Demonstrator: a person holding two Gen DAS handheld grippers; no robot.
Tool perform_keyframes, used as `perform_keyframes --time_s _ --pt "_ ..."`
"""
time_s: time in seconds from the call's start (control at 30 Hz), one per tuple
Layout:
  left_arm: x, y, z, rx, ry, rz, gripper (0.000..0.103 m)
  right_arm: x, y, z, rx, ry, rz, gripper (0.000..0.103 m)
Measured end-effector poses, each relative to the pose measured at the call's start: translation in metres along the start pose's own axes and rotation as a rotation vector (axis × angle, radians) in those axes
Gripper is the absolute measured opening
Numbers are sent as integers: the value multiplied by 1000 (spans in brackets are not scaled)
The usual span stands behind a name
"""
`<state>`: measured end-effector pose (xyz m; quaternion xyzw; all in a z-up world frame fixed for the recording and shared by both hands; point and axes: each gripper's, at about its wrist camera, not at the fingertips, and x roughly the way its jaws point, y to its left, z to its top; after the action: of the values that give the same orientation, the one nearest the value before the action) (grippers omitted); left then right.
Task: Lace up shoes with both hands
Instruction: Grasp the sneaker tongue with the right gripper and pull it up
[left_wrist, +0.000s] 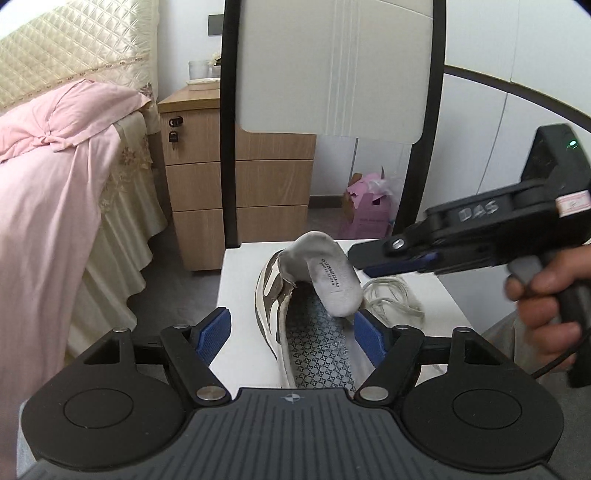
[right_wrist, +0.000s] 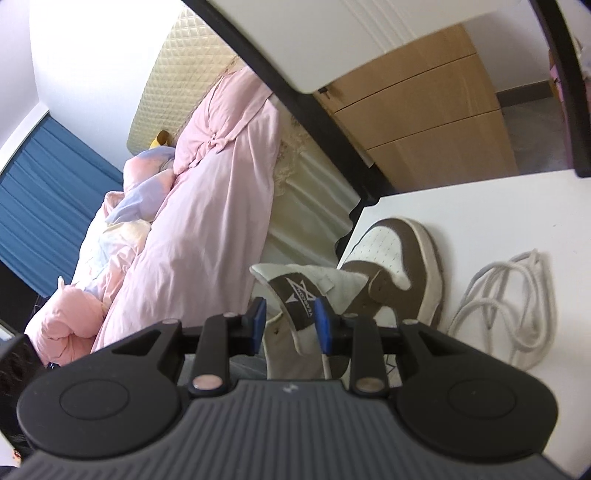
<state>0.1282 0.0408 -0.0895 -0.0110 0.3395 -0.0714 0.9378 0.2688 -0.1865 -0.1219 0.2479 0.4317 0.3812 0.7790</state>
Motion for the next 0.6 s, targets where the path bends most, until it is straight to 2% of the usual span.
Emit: perform_keyframes --time_s 0.17,0.33,0.53,0.6 --pt "11 4 -9 -10 10 -16 72 -5 13 2 -11 9 -43 31" --pt "6 11 -16 -40 -3 -21 72 -9 34 -3 -20 7 -127 31" --pt "-4 22 -25 -90 -17 -7 72 -23 49 -13 69 -43 -280 31" --pt "-2 25 -26 -120 -10 -25 70 -25 57 -14 25 -43 -312 31"
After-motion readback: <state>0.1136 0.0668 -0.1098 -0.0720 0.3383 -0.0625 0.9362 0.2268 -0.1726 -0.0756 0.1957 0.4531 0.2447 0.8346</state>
